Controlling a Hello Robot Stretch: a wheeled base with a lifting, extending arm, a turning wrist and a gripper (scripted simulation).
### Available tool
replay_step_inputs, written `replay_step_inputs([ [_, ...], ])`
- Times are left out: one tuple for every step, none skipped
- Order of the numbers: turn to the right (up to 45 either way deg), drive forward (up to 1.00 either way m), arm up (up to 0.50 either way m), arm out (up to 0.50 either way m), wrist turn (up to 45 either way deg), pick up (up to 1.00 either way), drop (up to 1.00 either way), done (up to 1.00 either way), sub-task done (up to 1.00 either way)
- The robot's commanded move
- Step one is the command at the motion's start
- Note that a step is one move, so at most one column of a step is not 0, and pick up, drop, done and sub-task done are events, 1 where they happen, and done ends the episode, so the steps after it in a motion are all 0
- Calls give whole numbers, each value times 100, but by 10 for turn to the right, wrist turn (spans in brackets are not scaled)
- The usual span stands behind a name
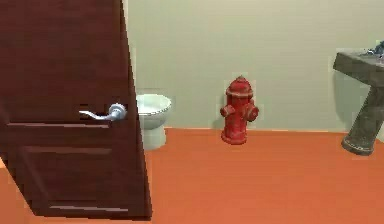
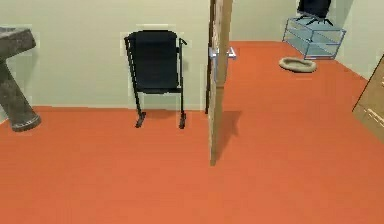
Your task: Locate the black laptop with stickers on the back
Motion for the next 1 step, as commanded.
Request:
replay_step_inputs([
  [-300, 0, 0, 0, 0, 0, 0, 0, 0],
])
